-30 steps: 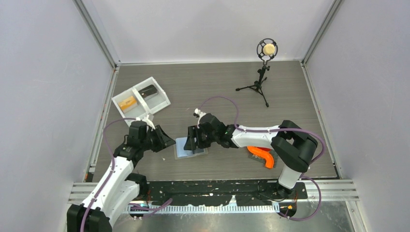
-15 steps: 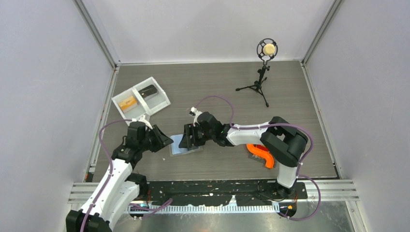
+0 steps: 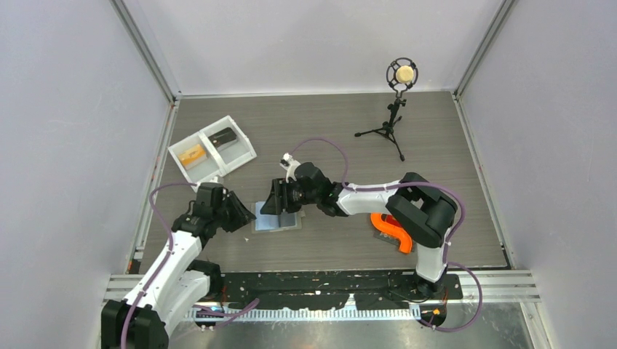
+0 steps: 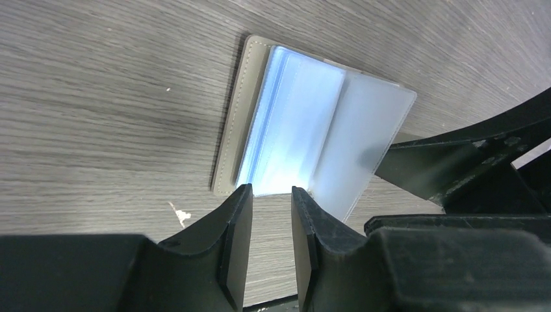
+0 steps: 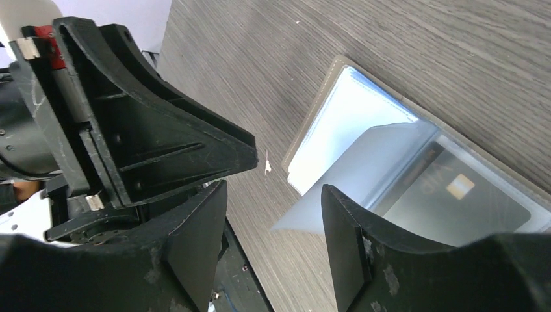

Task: Take the credit cards out of the card holder
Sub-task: Remove the credit card from the card holder.

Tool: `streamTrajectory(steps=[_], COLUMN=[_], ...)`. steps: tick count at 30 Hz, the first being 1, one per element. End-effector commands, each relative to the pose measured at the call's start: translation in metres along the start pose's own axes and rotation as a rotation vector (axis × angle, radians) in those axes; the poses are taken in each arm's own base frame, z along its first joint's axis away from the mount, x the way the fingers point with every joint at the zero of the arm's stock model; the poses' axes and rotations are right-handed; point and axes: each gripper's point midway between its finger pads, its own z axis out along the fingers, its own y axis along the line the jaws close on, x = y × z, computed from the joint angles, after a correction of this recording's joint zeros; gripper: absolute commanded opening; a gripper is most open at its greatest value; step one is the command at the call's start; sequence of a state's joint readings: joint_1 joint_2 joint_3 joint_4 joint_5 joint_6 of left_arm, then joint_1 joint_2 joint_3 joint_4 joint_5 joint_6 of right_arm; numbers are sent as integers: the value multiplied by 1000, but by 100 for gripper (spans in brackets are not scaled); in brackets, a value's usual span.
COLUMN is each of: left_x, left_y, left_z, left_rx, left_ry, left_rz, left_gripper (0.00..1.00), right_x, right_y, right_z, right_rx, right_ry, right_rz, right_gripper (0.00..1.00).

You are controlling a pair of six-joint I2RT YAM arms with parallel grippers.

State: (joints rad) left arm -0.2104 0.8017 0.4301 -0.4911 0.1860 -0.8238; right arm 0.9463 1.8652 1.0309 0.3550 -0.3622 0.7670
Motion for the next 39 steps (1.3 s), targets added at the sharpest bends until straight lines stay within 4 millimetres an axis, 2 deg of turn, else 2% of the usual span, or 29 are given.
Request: streamTrajectory(steps=[1,4,7,10,13,16,19,27,35,37,39], left_x=[-21,-23,-22,-18,-16,-17,-21,-28,-27,-26,-22], left_y=[-12,-23,-26,-20,-5,2,-4,-15,-34,-41,-49], left_z=[-11,-13,-13,-8,-2,-1,-4,-20,-24,-24,-23], left_rx=[1,51,67,45,-23,-74,-53,-4,111,150,188], left_ry=[-64,-68,-58,-40,-36,-27,-34,-93,-107,-94,-65], left_rz=[42,50,45,44,48,49,52,38,22,32,39], left_gripper=[32,32,33,33,34,37,39,39,39,39,37], right_x=[-23,-27,-31,-30,-29,-32,-32,-10,-14,-18,-17], right_y=[14,9,-3,-11,-14,-12,-14,-13,-10,-5,-8], right_z=[1,-11,-15,-7,2,7,12,25,23,15,8], right_rx=[-41,-12,20,30,28,31,46,40,45,37,46], right_ry=[-49,-61,-73,-62,-60,-58,-50,12,16,11,10], right_rz=[-27,-39,-46,-43,-33,-42,-59,-62,-74,-75,-71], right_gripper=[62,59,56,55,55,56,58,58,60,57,56])
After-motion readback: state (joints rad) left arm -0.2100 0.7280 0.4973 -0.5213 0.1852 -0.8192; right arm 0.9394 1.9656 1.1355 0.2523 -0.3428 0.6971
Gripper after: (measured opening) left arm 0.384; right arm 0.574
